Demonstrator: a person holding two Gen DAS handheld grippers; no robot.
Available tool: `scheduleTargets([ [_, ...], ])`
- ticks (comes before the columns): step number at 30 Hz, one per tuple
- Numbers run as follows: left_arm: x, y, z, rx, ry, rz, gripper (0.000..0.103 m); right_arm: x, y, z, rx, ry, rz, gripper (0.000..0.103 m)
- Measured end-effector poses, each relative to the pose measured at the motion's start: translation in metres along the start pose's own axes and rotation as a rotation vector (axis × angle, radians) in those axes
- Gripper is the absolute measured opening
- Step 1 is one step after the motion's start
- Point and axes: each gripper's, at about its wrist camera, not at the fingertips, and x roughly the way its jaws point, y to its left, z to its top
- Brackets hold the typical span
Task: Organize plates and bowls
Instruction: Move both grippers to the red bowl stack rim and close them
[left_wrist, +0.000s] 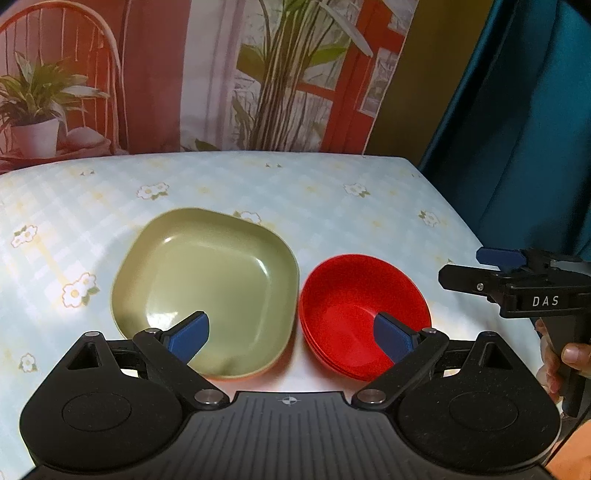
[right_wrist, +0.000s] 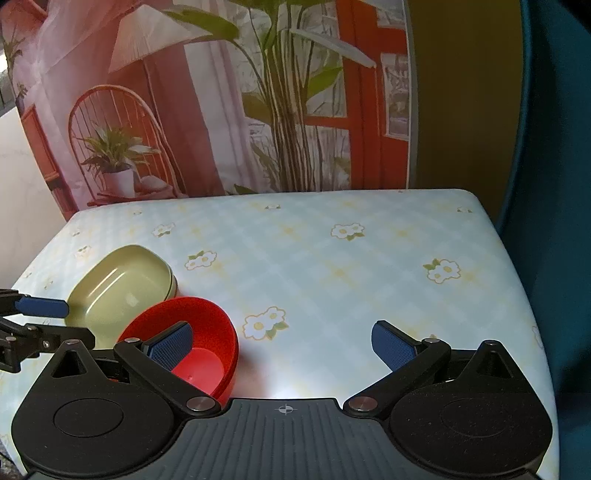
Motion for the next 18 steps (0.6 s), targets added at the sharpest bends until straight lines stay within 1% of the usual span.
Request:
scheduleTargets([
  [4,0.001,-0.002,-0.001,-0.003,0.006,-0.009,0.097,0.002,0.000,-0.005,0.004,0.008,0.020,0.100],
  [7,0.001,-0.003,-0.002,0.005,0.005,-0.015,0.096,0.006,0.001,-0.007,0.004,0.020,0.036,0.097],
  [8,0.001,-0.004,-0.003,0.007,0.003,-0.014,0.095,0.007,0.001,-0.008,0.005,0.023,0.042,0.097],
  [10,0.001,-0.006,-0.004,0.004,0.001,-0.019,0.092,0.010,0.002,-0.011,0.010,0.031,0.057,0.093],
  [11,0.000,-0.007,-0.006,-0.002,0.005,-0.025,0.090,0.012,0.003,-0.013,0.014,0.039,0.065,0.088],
  [12,0.000,-0.008,-0.007,-0.009,0.008,-0.031,0.087,0.014,0.004,-0.014,0.015,0.048,0.073,0.085],
  [13,-0.001,-0.009,-0.009,-0.016,0.011,-0.041,0.085,0.017,0.006,-0.017,0.015,0.057,0.081,0.084],
  [15,-0.002,-0.010,-0.012,-0.034,0.015,-0.057,0.078,0.022,0.010,-0.020,0.010,0.071,0.094,0.082],
  [16,-0.003,-0.010,-0.013,-0.041,0.018,-0.061,0.076,0.023,0.013,-0.022,0.009,0.074,0.099,0.081],
  [18,-0.003,-0.010,-0.016,-0.062,0.030,-0.072,0.070,0.025,0.016,-0.024,0.010,0.077,0.110,0.077],
])
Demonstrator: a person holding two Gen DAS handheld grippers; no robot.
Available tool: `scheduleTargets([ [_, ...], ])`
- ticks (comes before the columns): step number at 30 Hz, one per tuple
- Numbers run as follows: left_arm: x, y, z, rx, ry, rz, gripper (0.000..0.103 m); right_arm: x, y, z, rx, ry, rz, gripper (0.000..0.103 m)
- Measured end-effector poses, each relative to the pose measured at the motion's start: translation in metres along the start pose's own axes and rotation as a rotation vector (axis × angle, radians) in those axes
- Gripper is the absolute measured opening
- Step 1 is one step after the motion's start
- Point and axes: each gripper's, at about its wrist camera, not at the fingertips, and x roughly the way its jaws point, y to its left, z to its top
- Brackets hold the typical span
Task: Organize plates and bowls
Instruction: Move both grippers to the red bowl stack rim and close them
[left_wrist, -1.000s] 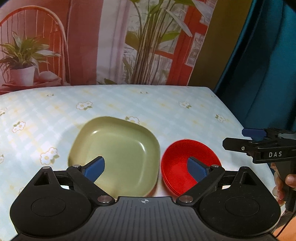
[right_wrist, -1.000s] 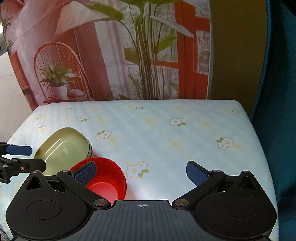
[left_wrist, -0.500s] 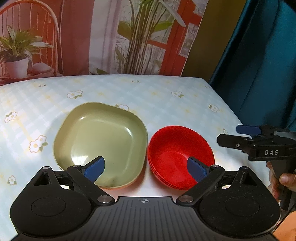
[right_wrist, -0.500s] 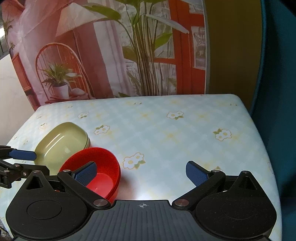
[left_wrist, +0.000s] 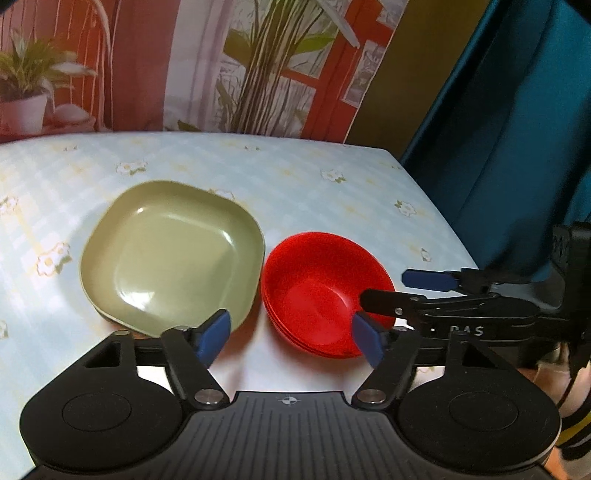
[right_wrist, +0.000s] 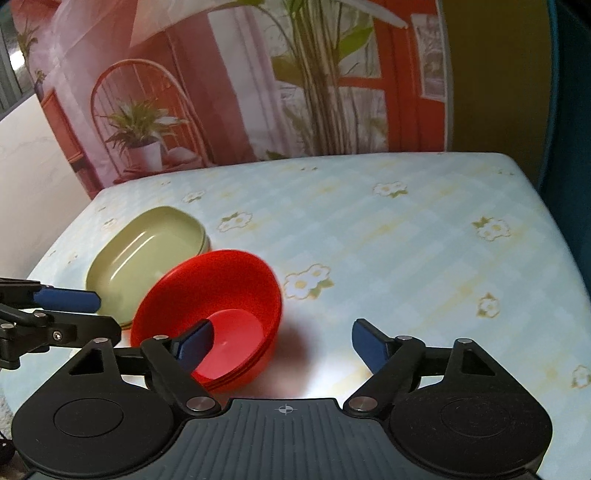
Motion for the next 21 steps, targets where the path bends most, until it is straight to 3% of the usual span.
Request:
scheduleTargets([
  [9,0.009,0.007,-0.005,-0.103,0.057,-0.057,0.056,-0.001,0.011,0.001,-0.042,-0.016,-0.005,0.070],
  [21,0.035,0.008,-0.004,-0.163,0.087,-0.070,0.054,0.007,0.006,0.001,-0.015,0.011,0.002,0.054],
])
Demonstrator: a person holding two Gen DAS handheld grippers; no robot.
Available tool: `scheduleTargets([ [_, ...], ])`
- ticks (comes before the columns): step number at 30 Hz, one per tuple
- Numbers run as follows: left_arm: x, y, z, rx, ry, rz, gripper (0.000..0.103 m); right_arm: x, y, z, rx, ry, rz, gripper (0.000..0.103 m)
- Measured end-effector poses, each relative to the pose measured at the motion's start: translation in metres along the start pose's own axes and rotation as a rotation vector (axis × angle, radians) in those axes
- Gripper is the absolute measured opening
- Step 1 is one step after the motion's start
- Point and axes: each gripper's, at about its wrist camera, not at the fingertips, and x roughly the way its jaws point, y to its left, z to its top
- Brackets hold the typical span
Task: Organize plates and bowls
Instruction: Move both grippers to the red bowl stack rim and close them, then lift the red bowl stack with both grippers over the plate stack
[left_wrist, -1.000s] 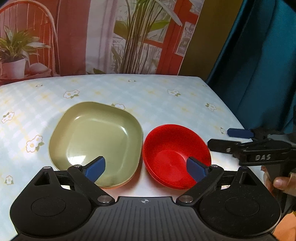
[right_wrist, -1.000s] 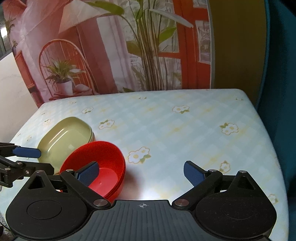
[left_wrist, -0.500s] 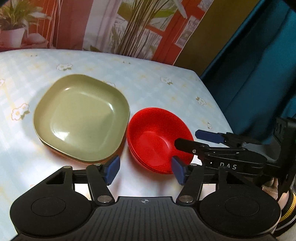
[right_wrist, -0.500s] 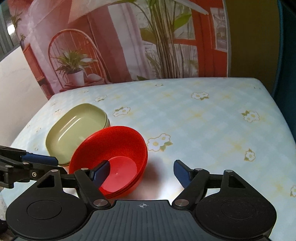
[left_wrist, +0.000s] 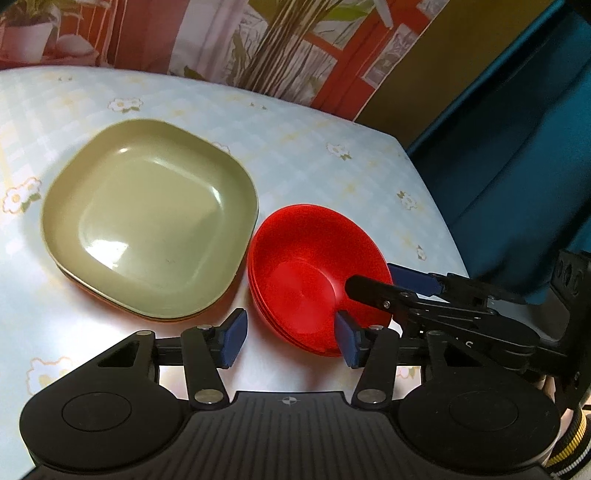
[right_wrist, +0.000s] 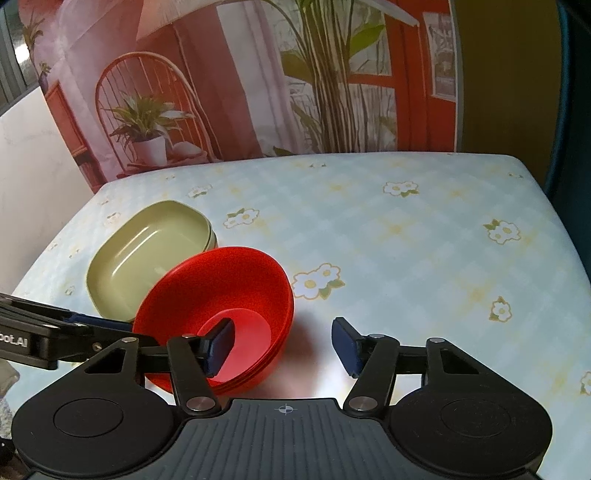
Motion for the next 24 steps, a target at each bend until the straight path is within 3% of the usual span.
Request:
scheduleTargets([
  [4,0.008,-0.003,-0.001,0.004,0.005,-0.011,0.050,0.005,-0.001,0.000,0.013,0.010,0.011,0.049],
  [9,0.014,0.000,-0.001,0.004,0.005,0.008,0.033,0.012,-0.002,-0.001,0.034,0.020,0.014,0.046],
  [13,0.016,0.003,-0.002,-0.006,0.003,0.002,0.031,0.016,-0.003,-0.003,0.050,0.027,0.020,0.038],
  [16,0.016,0.003,-0.002,-0.005,0.004,0.001,0.030,0.017,-0.001,-0.003,0.045,0.034,0.029,0.023],
  [24,0.015,0.001,0.000,0.010,0.008,-0.009,0.030,0.014,0.004,-0.004,0.033,0.045,0.011,0.020],
])
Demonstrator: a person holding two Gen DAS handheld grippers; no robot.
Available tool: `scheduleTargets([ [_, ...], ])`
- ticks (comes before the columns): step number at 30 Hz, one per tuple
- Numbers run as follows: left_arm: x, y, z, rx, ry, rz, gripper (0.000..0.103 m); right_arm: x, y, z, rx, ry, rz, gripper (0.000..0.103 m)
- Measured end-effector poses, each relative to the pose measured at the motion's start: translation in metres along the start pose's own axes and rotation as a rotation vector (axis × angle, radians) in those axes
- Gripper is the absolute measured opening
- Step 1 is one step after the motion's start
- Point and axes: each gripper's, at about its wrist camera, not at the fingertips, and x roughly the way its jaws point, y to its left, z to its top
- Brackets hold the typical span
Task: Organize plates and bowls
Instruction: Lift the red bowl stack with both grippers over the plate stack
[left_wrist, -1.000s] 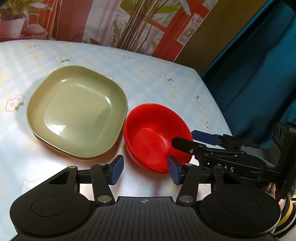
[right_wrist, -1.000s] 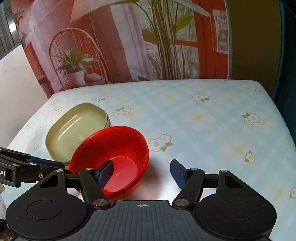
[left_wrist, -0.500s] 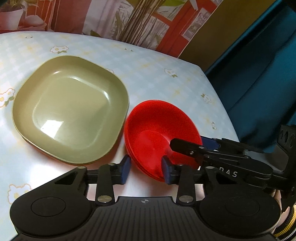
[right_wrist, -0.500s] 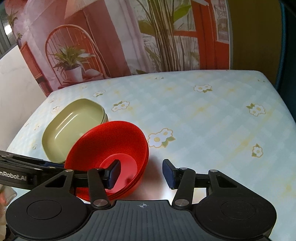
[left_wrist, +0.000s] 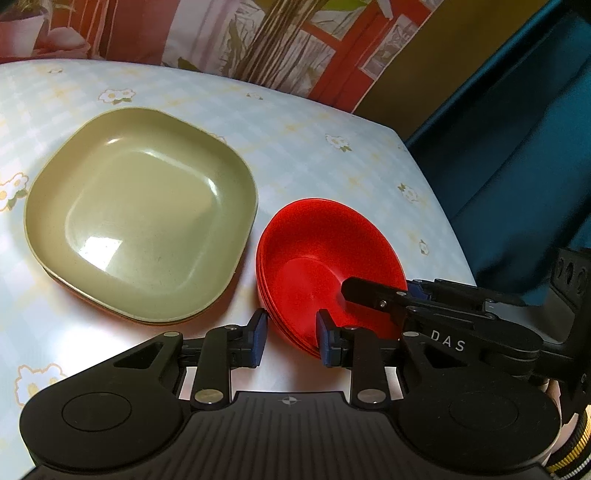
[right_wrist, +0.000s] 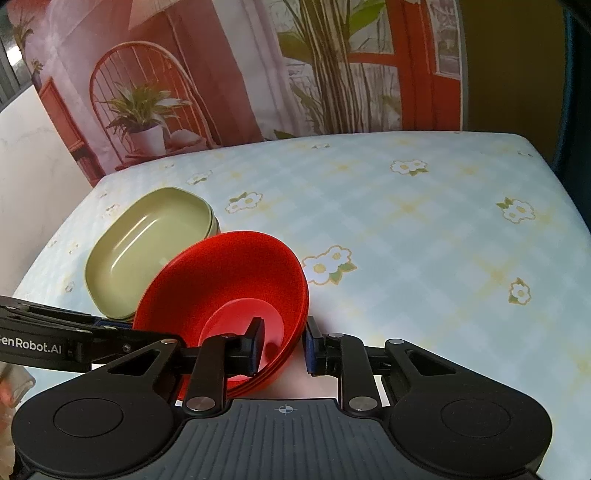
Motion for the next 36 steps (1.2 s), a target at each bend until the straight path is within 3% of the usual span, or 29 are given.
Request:
scheduleTargets([
  [16,-0.016,-0.006,0.002,0.051,-0.033,-0.021,0.030,-0.021,0.007,0.003,0.018,-0.023,-0.013,0.019],
  [36,-0.055,0.015,0.000,0.013,-0.104,-0.055,0.030,-0.036,0.039,0.022,0.006,-0.051,-0.008,0.019],
])
